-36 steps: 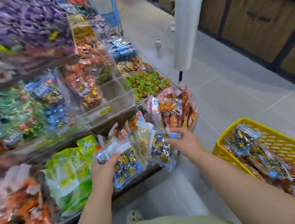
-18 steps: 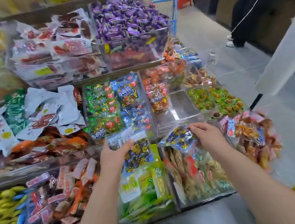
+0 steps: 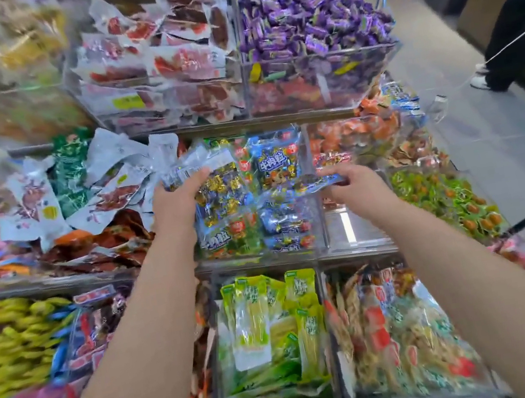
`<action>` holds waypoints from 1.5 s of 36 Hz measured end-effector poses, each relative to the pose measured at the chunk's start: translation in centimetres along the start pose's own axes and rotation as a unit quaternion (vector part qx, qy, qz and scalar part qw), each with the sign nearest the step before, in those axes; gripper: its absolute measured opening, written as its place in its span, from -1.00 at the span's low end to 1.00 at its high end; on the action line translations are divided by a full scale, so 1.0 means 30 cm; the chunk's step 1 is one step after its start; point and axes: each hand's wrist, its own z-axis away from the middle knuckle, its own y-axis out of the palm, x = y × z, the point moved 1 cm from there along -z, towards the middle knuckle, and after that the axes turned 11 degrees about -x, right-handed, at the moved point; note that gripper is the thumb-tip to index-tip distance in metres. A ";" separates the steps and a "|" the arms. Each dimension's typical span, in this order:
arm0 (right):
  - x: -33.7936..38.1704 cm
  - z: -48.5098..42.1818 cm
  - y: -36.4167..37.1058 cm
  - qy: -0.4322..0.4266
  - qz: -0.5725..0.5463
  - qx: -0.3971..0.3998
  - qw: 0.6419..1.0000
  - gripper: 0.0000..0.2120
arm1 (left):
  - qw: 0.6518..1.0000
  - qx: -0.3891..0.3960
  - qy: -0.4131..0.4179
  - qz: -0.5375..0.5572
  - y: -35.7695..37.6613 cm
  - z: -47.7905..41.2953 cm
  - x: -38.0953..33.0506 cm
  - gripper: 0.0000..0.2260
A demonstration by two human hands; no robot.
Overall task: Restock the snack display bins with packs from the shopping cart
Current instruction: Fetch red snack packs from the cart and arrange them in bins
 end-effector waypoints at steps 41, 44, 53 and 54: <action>0.086 -0.394 0.314 -0.146 0.594 0.109 0.784 -0.77 | 0.993 0.045 -0.068 0.085 0.083 -0.150 -0.012 0.06; 0.065 -0.401 0.307 -0.129 0.597 0.080 0.787 -0.51 | 0.991 0.052 -0.076 0.100 0.084 -0.144 -0.011 0.07; -0.044 -0.337 0.352 -0.340 0.563 0.112 0.745 -0.06 | 0.986 0.071 -0.084 0.125 0.085 -0.140 0.000 0.12; -0.054 -0.329 0.363 -0.355 0.576 0.121 0.726 -0.08 | 0.986 0.070 -0.083 0.125 0.086 -0.139 0.002 0.10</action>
